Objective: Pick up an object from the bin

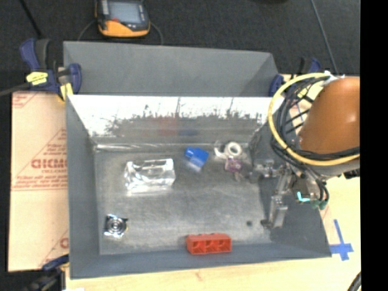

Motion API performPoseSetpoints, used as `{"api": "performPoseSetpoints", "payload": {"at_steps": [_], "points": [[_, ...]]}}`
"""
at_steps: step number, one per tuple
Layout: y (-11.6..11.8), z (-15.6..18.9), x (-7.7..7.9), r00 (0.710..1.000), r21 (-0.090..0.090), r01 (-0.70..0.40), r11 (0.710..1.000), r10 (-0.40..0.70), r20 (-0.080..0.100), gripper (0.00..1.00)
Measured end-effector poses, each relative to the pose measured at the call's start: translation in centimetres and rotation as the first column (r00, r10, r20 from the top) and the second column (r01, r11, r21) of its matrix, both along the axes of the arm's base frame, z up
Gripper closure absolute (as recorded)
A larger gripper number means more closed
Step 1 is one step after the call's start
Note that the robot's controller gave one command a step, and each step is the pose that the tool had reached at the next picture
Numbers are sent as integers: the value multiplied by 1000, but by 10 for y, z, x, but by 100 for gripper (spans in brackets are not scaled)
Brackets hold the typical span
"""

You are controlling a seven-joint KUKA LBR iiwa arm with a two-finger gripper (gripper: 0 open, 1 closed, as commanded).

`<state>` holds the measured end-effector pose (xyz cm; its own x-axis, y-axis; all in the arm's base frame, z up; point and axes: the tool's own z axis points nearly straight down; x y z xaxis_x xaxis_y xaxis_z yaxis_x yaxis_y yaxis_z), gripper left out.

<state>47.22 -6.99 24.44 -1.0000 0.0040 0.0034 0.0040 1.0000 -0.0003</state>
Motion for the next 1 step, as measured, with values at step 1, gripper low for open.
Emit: {"api": "performPoseSetpoints", "payload": {"at_steps": [1], "points": [[94, -174, 7, 990, -2, -137, 991, 137, 25, 0]]}}
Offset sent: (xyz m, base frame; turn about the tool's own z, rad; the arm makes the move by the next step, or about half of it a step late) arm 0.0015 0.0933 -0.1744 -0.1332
